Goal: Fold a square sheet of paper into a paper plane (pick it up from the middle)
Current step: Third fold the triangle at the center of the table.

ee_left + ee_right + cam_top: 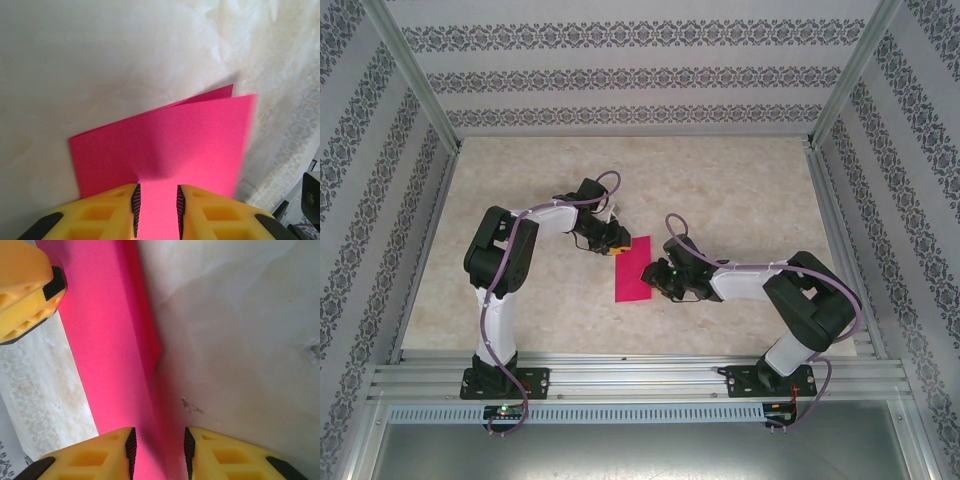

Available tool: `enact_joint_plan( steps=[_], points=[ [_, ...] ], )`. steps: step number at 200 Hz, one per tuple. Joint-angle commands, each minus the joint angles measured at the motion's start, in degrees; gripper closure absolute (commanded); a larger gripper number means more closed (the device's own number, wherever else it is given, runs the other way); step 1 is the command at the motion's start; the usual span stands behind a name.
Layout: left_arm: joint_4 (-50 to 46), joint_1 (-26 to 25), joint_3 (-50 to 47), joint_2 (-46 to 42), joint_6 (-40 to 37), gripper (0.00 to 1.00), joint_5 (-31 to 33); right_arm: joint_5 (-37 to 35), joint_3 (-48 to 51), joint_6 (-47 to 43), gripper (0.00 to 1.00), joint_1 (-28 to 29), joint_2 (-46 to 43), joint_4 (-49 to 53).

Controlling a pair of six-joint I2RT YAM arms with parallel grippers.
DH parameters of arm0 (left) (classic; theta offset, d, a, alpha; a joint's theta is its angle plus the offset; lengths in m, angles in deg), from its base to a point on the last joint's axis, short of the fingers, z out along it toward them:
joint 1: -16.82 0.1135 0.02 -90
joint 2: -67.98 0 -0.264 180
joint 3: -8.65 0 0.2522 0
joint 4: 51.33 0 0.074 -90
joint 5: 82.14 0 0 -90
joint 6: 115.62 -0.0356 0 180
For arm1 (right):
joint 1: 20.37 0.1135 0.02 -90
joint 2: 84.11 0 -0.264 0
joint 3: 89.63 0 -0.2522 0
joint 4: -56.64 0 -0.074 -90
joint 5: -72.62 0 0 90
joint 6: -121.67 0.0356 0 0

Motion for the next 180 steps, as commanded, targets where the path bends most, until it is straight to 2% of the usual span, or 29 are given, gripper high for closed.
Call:
enact_joint_plan(
  steps=[1,46,79,118,156,180],
  points=[
    [-2.72,-0.32,0.59,0.48,-1.01,0.70,0.94,-2.33,0.20,0.79,0.65,0.08,-0.89,-1.48],
    [-2.79,-0.33,0.06,0.13,-1.14,0.70,0.94,-0.88,-3.30,-3.43,0.63,-0.78,0.81,-0.23],
    [-2.52,-0.35,-0.46,-0.43,-1.01,0.70,0.86,0.90,-4.03,-4.01,0.66,-1.27,1.95,-1.24],
    [-2.11,-0.49,-0.72,-2.46,-1.59,0.70,-0.23,0.39,-3.60,-4.27,0.74,-2.30,2.54,0.29],
    [-5.17,-0.48,1.22,-5.62,-6.23,0.66,-1.03,9.84,-3.65,-5.28,0.84,-3.73,6.45,-8.92],
    [-6.68,-0.41,1.01,-9.17,-7.89,0.63,-0.22,10.81,-4.28,-5.40,0.86,-4.36,8.08,-9.41]
  ],
)
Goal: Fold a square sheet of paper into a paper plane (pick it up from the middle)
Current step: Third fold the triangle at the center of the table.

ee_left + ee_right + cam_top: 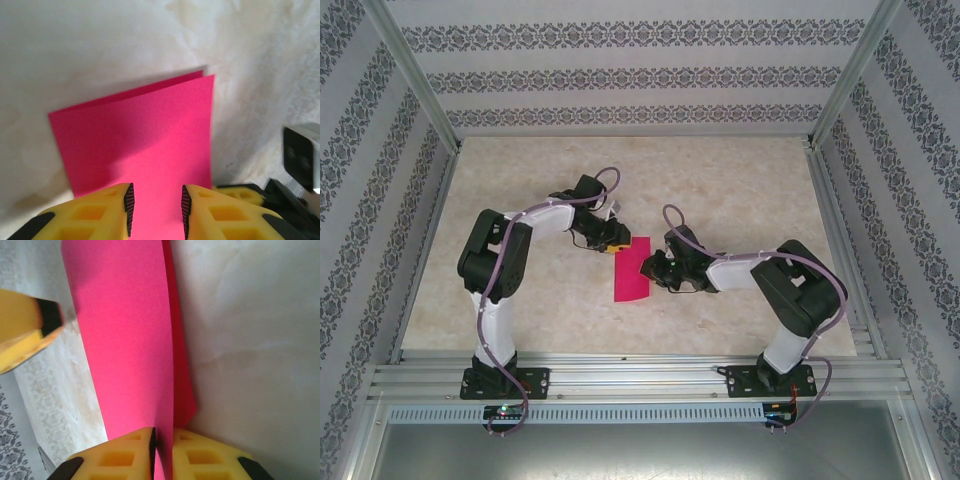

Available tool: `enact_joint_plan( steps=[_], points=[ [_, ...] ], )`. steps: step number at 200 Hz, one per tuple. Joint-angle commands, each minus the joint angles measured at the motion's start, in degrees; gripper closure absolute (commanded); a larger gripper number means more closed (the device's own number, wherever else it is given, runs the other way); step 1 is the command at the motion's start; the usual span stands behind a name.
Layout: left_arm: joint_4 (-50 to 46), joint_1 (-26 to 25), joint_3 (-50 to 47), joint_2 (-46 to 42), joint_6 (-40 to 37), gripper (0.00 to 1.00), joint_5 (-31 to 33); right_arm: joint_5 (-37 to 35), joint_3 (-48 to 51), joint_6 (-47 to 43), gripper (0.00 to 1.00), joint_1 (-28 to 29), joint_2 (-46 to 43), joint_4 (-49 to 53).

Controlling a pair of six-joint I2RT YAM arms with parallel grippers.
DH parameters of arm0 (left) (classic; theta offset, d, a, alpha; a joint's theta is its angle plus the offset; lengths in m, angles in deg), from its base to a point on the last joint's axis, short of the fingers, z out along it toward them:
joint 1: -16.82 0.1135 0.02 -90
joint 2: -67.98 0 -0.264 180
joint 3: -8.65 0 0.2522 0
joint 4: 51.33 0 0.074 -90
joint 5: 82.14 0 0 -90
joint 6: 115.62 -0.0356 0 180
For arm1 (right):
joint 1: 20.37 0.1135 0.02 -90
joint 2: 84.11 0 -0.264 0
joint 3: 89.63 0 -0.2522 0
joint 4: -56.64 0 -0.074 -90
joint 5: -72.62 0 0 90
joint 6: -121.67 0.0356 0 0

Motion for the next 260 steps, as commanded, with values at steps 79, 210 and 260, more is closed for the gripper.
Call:
enact_joint_plan(
  steps=[79,210,260],
  points=[
    [-0.40,-7.31,-16.55,-27.42,-7.20,0.58,8.16,6.35,-2.79,-3.08,0.80,-2.17,3.10,-2.69],
    [5.71,-15.32,-29.00,-44.95,-7.34,0.51,18.51,5.04,-2.20,0.10,0.97,-1.61,2.49,-2.14],
    [2.93,-28.70,-28.57,-38.72,-12.29,0.45,32.14,3.83,-2.00,1.52,0.95,-0.89,0.23,-0.63]
  ],
)
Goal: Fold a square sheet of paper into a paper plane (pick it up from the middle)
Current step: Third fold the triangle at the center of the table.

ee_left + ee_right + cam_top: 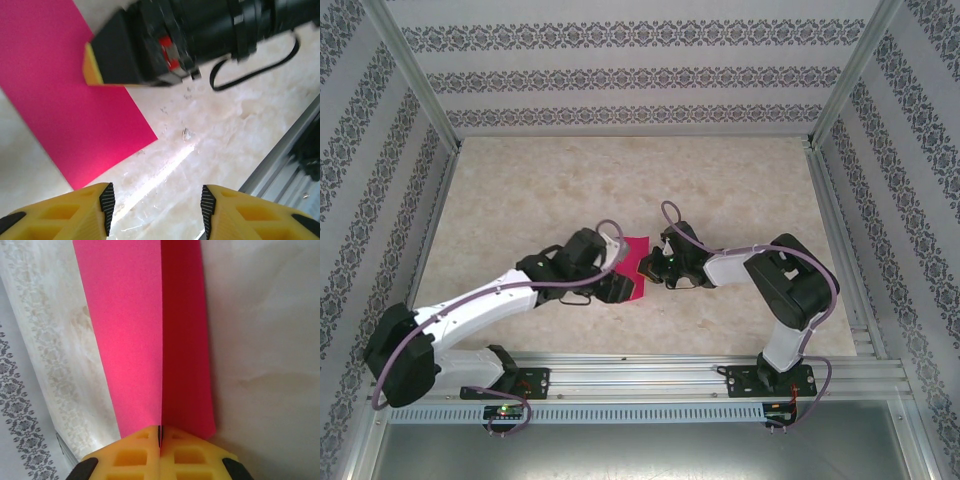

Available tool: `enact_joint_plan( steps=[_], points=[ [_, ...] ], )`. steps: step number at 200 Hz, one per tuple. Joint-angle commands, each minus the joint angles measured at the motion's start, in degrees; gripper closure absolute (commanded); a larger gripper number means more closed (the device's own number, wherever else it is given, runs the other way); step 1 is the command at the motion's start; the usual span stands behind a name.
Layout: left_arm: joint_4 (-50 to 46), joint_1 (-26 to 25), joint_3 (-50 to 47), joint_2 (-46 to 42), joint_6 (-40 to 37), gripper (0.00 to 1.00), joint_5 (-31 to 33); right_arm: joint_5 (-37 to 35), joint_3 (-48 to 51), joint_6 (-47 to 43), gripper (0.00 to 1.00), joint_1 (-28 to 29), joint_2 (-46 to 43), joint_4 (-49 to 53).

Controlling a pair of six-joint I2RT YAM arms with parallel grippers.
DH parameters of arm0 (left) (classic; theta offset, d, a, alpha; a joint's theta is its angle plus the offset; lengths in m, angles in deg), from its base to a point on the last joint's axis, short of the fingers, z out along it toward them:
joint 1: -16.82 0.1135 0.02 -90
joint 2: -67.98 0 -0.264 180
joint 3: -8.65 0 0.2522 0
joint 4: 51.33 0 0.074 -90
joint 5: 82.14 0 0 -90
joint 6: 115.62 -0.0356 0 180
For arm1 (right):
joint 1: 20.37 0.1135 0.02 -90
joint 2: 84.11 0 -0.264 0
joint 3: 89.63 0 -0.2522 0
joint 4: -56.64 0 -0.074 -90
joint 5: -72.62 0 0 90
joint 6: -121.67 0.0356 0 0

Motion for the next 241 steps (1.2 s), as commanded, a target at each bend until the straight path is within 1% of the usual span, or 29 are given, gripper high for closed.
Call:
enact_joint_plan(
  steps=[1,32,52,74,110,127,139,172,195,217,229,241],
  points=[
    [-1.61,-4.56,0.30,3.18,-4.56,0.45,8.46,-1.11,0.07,0.87,0.95,0.54,-1.97,0.86],
    [-1.54,-8.89,2.34,8.34,-8.03,0.42,11.63,0.17,-0.36,1.78,0.94,0.59,-1.22,0.59],
    [-1.64,-10.71,4.51,12.40,-10.66,0.40,12.63,0.82,-1.23,1.67,0.94,0.56,-0.52,1.58],
    [-3.43,-12.69,7.25,16.58,-12.58,0.39,16.45,1.23,-1.85,1.47,0.94,0.54,-0.29,2.16],
    [-3.15,-13.41,8.88,20.15,-12.41,0.38,21.37,0.75,-2.22,0.71,0.93,0.37,-1.08,4.23],
    [-3.37,-13.43,9.74,21.36,-12.06,0.40,23.51,0.95,-2.23,0.61,0.92,0.26,-1.16,4.58],
    [-3.03,-13.42,10.14,21.75,-12.03,0.45,24.46,1.02,-2.14,0.60,0.92,0.28,-1.26,4.63],
    [-2.98,-13.44,10.55,21.43,-11.62,0.67,27.07,1.12,-1.88,0.16,0.91,0.03,-1.75,5.24],
    [-2.50,-13.44,10.04,20.42,-11.95,0.76,25.92,0.84,-1.79,-0.34,0.90,-0.11,-2.36,6.24],
    [-2.65,-13.44,9.64,19.92,-11.94,0.88,27.05,0.66,-1.70,-0.70,0.89,-0.16,-2.99,6.67],
    [-2.68,-13.38,9.47,19.44,-11.94,0.92,27.32,0.98,-1.88,-1.07,0.89,-0.28,-3.09,7.18],
    [-2.45,-13.44,9.34,19.03,-12.14,0.97,26.65,1.02,-1.96,-1.40,0.84,-0.43,-3.55,7.39]
  ],
)
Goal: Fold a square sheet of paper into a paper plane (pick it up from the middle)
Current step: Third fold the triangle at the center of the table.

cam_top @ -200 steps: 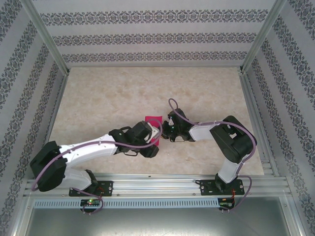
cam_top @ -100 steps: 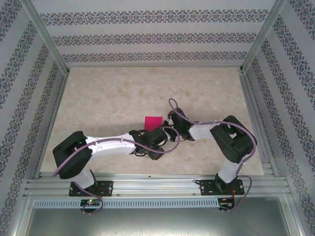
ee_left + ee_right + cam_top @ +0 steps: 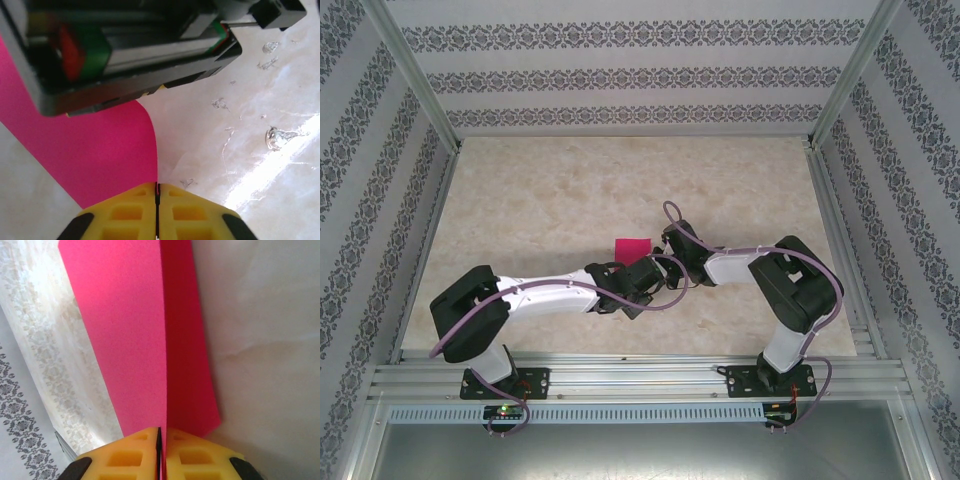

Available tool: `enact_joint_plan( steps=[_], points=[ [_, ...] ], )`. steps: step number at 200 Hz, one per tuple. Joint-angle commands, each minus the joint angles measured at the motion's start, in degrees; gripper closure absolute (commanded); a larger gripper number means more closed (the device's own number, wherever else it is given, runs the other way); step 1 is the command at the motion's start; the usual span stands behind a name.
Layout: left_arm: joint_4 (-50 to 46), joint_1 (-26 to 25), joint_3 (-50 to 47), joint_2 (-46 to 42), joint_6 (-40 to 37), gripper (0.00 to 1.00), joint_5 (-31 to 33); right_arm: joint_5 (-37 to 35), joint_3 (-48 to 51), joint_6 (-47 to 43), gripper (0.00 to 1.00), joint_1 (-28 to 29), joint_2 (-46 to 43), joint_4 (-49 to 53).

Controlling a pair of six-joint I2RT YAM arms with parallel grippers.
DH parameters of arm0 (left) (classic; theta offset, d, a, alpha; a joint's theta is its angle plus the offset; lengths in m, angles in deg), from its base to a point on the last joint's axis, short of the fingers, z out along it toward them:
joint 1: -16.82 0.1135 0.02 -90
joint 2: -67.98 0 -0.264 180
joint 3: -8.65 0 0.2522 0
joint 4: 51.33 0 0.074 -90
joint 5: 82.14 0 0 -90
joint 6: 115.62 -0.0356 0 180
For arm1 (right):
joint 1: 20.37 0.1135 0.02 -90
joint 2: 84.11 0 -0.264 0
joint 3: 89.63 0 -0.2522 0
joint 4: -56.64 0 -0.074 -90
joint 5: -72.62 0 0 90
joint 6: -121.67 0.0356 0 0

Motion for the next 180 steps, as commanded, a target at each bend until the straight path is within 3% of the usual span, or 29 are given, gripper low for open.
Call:
enact_joint_plan(
  steps=[1,24,54,73,92,112,127,180],
  points=[
    [-0.75,-0.65,-0.10,-2.29,-0.78,0.98,1.14,0.74,-0.80,-1.97,0.83,-0.53,-2.15,1.66],
    [-0.61,0.61,-0.03,-2.97,-0.87,1.00,-3.03,-0.63,-0.46,-3.57,0.78,-1.68,-5.21,4.93],
    [1.70,6.05,-1.79,-4.93,0.95,1.00,-16.99,-6.54,-1.45,-8.43,0.67,-3.46,-11.60,16.32],
    [1.87,8.98,-1.89,-5.08,1.60,1.00,-23.81,-8.82,-2.49,-11.27,0.66,-4.51,-14.54,20.36],
    [2.04,10.97,-2.19,-4.85,1.86,1.00,-27.29,-6.58,-4.62,-13.00,0.72,-5.07,-14.20,19.64],
    [2.48,13.47,-2.61,-4.51,1.95,1.00,-31.97,-1.86,-8.10,-12.82,0.84,-4.67,-9.70,16.83],
    [2.01,15.23,-2.35,-3.99,2.21,1.00,-34.35,-0.07,-10.50,-12.31,0.88,-4.45,-5.70,15.95],
    [1.70,18.20,-1.99,-3.03,2.83,1.00,-36.97,2.35,-17.80,-13.89,0.90,-4.23,4.75,17.16]
  ],
)
